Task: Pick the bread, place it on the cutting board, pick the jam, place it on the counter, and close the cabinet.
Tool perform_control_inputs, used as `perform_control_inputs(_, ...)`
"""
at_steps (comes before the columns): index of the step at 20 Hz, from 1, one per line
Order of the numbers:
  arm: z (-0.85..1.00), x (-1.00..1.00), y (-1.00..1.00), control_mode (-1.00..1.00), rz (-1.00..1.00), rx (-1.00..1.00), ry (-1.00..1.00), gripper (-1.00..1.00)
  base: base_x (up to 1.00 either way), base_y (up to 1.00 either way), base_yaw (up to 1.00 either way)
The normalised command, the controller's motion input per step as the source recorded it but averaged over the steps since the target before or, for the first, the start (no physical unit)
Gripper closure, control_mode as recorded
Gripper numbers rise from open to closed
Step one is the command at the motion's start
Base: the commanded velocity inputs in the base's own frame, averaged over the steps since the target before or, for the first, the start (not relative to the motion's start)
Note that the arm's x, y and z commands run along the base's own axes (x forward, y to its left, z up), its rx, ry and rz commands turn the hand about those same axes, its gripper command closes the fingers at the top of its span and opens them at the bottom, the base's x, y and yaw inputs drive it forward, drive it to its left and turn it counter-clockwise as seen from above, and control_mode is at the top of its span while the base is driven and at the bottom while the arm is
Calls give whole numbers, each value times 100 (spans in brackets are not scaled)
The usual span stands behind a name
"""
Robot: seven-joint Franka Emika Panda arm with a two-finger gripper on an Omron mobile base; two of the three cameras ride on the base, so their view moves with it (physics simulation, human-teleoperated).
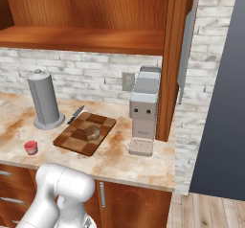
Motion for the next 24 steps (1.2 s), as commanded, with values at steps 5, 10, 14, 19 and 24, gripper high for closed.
perform_control_inputs(5, 6, 14, -30, -100, -9, 3, 2, -100, 0, 0, 0)
perform_control_inputs(10, 25, 14, -31, -100, -9, 7, 10, -100, 0, 0, 0)
perform_control_inputs(14, 19, 17, -28, -100, -9, 6, 12, -100, 0, 0, 0)
perform_control_inputs(19, 1, 15, -27, -100, -6, 3, 9, -100, 0, 0, 0)
perform_control_inputs(24, 0, 20, -31, -100, -3, 7, 12, -100, 0, 0, 0)
